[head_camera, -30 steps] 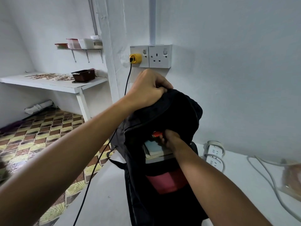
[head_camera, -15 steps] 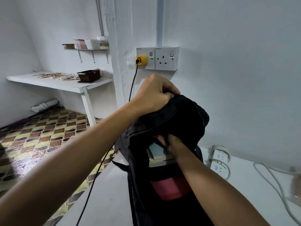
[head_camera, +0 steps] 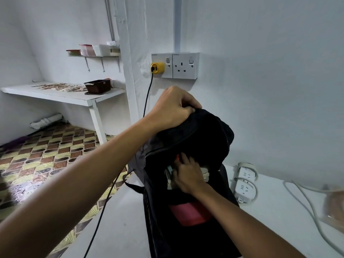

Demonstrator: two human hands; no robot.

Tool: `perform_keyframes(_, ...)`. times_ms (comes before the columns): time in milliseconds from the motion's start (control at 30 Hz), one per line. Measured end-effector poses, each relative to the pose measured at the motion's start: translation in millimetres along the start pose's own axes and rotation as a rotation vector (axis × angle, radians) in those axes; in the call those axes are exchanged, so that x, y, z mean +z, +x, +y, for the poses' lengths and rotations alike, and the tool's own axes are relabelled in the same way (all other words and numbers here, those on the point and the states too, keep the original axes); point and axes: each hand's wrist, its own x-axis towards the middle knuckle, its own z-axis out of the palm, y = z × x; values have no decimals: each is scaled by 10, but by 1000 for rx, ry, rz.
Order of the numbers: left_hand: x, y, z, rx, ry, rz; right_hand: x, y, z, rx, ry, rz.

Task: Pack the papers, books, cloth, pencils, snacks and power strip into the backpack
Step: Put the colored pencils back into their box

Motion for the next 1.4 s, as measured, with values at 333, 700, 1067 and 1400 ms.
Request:
perform_keyframes(333,41,-178,57,16,10,-56,13,0,183,14,142,-226)
perform_keyframes(700,148,-566,-51,-148,-213,-119,-468,-814,222,-222,363,-174)
perform_keyframes(1067,610,-1249,-157,-462,-181,-546,-881,-1857,956,-273,562,-145)
perform_keyframes(1400,1305,-1750,120,-443,443,-579,-744,-2338,1817,-1,509,-29)
